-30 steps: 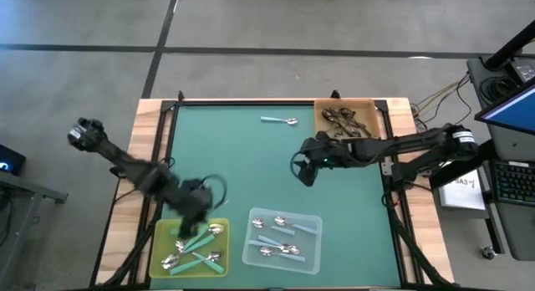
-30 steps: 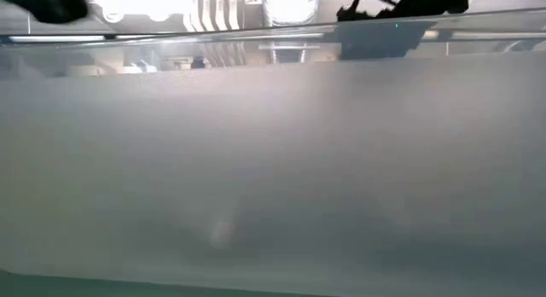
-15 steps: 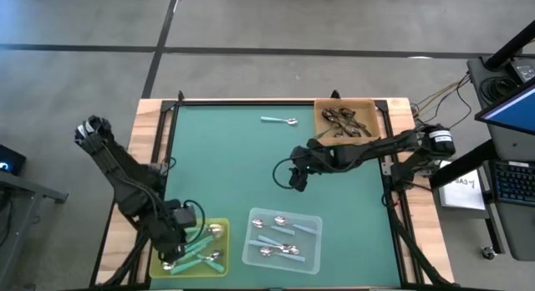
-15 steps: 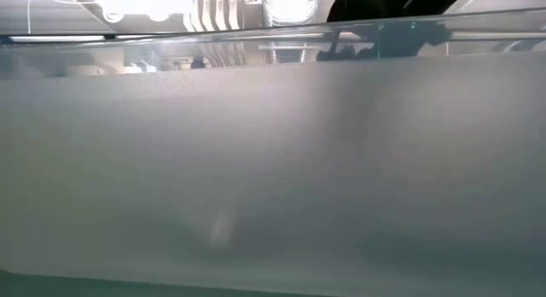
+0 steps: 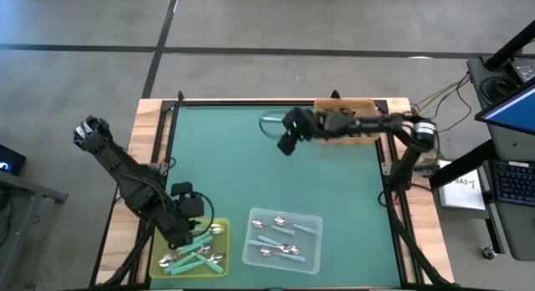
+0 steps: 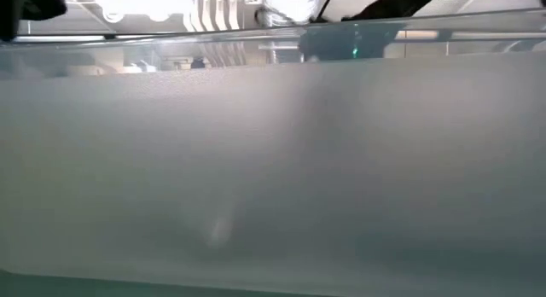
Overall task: Sort silverware by color (type)
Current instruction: Put the blue spoon into the transparent bin
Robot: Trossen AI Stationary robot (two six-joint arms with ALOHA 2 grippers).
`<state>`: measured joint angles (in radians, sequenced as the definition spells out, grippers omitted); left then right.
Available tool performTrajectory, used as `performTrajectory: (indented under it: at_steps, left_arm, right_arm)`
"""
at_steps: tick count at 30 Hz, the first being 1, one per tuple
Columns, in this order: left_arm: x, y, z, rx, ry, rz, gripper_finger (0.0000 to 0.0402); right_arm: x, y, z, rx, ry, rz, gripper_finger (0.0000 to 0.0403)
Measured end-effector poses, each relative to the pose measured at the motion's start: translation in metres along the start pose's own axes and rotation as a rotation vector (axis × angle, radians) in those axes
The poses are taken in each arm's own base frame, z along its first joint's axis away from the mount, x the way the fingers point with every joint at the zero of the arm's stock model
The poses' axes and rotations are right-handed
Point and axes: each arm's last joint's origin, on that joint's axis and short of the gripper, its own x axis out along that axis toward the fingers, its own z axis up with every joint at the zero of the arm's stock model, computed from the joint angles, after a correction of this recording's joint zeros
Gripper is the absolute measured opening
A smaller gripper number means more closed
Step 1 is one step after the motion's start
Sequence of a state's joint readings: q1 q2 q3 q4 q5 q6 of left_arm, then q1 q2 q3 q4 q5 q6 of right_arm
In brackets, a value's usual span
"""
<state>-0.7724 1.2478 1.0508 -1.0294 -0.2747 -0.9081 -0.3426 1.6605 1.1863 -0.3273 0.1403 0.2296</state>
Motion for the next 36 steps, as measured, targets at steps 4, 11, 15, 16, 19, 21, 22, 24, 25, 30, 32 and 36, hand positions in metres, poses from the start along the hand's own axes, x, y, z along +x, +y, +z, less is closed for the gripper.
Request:
performTrajectory:
  at_steps: [4, 11, 15, 16, 19, 21, 22, 24, 25, 30, 32, 36]
  left_arm:
    - [0.002, 0.006, 0.006, 0.039, -0.008, 0.027, 0.0117]
    - [0.003, 0.012, 0.009, 0.111, -0.063, 0.121, 0.0117]
    - [0.002, 0.014, 0.008, 0.118, -0.067, 0.151, 0.0117]
    - [0.002, 0.014, 0.008, 0.121, -0.065, 0.156, 0.0117]
    - [0.002, 0.015, 0.008, 0.134, -0.067, 0.169, 0.0117]
    - [0.002, 0.016, 0.008, 0.150, -0.074, 0.181, 0.0117]
    - [0.002, 0.016, 0.008, 0.158, -0.079, 0.187, 0.0117]
    - [0.002, 0.016, 0.008, 0.176, -0.080, 0.191, 0.0117]
    - [0.002, 0.017, 0.009, 0.183, -0.079, 0.193, 0.0117]
    - [0.001, 0.019, 0.009, 0.196, -0.087, 0.223, 0.0117]
    - [0.001, 0.020, 0.009, 0.199, -0.090, 0.235, 0.0117]
    - [0.001, 0.021, 0.009, 0.199, -0.092, 0.239, 0.0117]
  right_arm:
    - [0.027, -0.032, 0.016, -0.030, 0.202, 0.124, 0.0196]
    - [0.059, -0.062, 0.046, -0.077, 0.341, 0.102, 0.0196]
    - [0.068, -0.068, 0.058, -0.107, 0.335, 0.104, 0.0196]
    - [0.070, -0.069, 0.061, -0.112, 0.326, 0.104, 0.0196]
    - [0.076, -0.074, 0.068, -0.131, 0.308, 0.103, 0.0196]
    - [0.083, -0.077, 0.070, -0.155, 0.305, 0.104, 0.0196]
    - [0.086, -0.078, 0.071, -0.169, 0.303, 0.105, 0.0196]
    - [0.093, -0.081, 0.075, -0.180, 0.295, 0.104, 0.0196]
    - [0.096, -0.083, 0.077, -0.182, 0.290, 0.103, 0.0196]
    - [0.118, -0.094, 0.081, -0.175, 0.330, 0.100, 0.0195]
    - [0.125, -0.098, 0.082, -0.171, 0.353, 0.099, 0.0195]
    - [0.134, -0.106, 0.082, -0.169, 0.417, 0.100, 0.0195]
